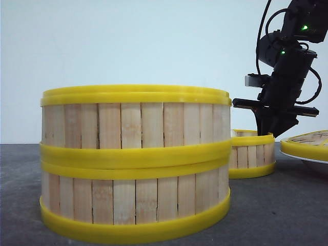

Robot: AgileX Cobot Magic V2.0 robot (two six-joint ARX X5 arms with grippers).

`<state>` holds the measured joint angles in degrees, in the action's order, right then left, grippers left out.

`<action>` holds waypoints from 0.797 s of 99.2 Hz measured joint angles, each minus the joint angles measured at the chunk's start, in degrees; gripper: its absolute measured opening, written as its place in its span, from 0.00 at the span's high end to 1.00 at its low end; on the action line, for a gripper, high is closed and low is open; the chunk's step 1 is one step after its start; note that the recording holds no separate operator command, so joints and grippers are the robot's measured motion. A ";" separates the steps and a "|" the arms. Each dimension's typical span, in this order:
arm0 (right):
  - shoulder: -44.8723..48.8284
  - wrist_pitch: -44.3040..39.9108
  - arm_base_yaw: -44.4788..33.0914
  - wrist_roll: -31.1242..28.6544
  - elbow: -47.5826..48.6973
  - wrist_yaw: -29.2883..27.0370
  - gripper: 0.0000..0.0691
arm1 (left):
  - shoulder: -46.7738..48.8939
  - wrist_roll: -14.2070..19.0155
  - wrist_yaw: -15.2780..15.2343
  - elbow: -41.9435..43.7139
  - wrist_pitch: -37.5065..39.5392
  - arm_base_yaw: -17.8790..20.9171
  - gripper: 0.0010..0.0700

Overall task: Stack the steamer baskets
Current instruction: 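Grasp the one-bun basket's rim with the right gripper and lift, then lower the held one-bun basket onto the top of the stack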

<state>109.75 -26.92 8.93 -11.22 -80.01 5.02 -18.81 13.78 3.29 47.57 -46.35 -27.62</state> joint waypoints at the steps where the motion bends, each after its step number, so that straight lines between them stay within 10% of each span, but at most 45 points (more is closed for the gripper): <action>1: 0.00 0.00 0.00 0.02 0.00 -0.09 0.95 | 0.00 0.00 0.00 0.00 0.00 0.00 0.58; 79: -14.03 -16.79 -0.15 0.74 -21.77 3.23 0.95 | 0.00 -0.02 0.02 0.00 -1.49 0.00 0.58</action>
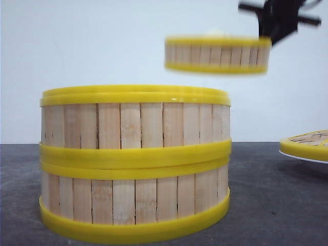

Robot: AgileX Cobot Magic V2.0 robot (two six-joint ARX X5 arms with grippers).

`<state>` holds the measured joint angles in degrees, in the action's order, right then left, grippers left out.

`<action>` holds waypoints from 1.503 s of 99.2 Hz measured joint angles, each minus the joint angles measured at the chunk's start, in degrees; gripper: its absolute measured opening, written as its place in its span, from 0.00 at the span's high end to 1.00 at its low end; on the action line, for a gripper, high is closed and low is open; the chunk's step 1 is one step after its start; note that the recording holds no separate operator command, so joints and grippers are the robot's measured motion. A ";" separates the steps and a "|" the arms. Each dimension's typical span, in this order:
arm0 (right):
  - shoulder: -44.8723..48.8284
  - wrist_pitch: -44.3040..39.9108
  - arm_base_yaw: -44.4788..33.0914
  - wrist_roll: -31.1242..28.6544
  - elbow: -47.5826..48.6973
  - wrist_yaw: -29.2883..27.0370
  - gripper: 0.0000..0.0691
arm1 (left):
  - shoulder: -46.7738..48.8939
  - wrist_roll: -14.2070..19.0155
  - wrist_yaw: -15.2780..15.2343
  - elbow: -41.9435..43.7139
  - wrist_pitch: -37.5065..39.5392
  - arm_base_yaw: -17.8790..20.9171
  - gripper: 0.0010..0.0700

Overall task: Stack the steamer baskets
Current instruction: 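Lower the held one-bun basket onto the top of the stack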

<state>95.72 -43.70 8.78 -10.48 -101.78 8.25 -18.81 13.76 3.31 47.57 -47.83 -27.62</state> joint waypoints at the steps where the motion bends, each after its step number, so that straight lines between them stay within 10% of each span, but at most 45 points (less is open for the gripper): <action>1: -0.44 -0.35 0.20 0.24 -0.02 0.22 0.95 | 0.00 -0.02 0.00 0.00 0.00 0.00 0.58; 59: -12.48 -16.94 16.37 9.57 0.09 4.46 0.95 | 0.00 -1.11 0.00 0.00 -0.02 0.00 0.58; 149: -9.20 -6.54 26.80 9.14 16.13 -0.76 0.95 | 0.00 -1.31 0.02 0.00 -2.86 0.00 0.58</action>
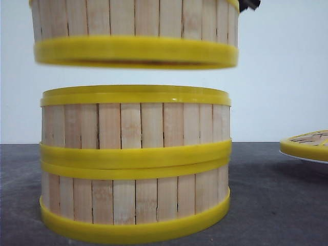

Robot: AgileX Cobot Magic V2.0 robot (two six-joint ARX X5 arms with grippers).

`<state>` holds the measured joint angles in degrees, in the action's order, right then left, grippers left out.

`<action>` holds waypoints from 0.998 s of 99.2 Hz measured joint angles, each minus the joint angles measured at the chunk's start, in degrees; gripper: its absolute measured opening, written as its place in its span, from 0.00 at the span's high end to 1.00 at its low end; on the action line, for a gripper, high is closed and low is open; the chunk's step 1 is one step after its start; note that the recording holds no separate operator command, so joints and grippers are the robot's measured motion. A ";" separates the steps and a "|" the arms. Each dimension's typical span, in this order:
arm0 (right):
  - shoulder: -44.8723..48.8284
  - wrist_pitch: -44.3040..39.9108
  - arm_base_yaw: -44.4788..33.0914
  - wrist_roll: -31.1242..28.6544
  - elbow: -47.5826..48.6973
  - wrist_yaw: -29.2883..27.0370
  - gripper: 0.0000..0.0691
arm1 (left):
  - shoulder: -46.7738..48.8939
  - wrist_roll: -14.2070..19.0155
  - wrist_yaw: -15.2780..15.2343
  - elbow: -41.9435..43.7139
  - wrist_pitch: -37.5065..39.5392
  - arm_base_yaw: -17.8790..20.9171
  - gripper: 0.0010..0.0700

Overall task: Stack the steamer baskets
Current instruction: 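Lower the held one-bun basket onto the top of the stack, then open the right gripper and move it toward the lid on the plate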

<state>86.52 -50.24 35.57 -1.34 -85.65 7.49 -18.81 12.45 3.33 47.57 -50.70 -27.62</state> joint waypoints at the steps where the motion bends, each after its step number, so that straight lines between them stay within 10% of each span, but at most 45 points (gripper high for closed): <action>1: 0.13 0.00 0.00 0.00 0.00 -0.09 0.95 | 0.00 0.00 0.00 0.00 0.00 0.00 0.58; 99: 4.13 -0.20 -0.48 -1.57 0.00 -3.08 0.96 | 0.00 -0.87 0.00 0.00 -0.07 0.00 0.58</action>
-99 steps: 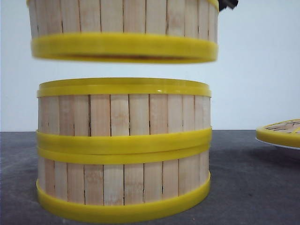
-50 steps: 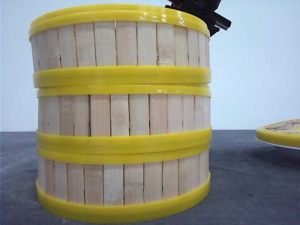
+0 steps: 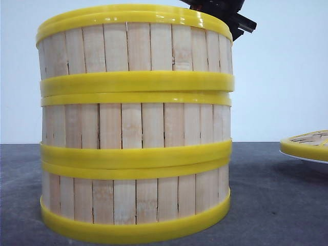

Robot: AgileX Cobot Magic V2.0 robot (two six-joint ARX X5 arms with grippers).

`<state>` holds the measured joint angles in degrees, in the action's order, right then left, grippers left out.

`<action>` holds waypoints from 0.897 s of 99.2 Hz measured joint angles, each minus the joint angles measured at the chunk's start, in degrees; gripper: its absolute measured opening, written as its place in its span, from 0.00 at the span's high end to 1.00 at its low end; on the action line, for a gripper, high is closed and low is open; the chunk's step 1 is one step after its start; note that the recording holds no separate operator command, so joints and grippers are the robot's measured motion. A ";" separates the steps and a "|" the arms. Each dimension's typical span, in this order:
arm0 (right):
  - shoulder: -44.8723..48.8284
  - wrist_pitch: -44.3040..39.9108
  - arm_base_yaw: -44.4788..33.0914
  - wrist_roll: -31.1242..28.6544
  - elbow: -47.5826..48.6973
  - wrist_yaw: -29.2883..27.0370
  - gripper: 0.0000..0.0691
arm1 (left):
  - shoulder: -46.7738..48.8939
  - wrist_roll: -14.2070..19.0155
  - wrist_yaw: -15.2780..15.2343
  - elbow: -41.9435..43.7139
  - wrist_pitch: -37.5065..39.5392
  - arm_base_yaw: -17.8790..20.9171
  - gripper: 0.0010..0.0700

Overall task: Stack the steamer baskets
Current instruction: 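Open the right gripper and move it toward the lid on the plate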

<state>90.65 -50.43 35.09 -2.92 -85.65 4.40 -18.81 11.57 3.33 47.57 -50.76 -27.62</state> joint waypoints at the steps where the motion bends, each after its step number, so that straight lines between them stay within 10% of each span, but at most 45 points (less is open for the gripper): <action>1: 0.00 -0.02 0.00 0.00 0.00 0.00 0.96 | 0.00 -0.02 0.00 0.00 0.00 0.00 0.58; 29: 0.04 0.07 0.00 0.00 0.00 -0.09 0.94 | 0.00 -0.22 0.00 0.00 0.00 0.00 0.58; 56: 0.61 1.14 -0.42 -0.37 0.00 -1.01 0.54 | 0.00 -0.22 1.09 0.00 -0.02 0.00 0.58; 89: -5.33 3.48 -1.40 -0.50 0.00 -4.50 0.51 | 0.00 -0.22 1.11 0.00 -0.04 0.00 0.58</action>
<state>85.32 -46.96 33.69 -3.42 -85.65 -0.10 -18.81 11.35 4.45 47.57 -50.81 -27.62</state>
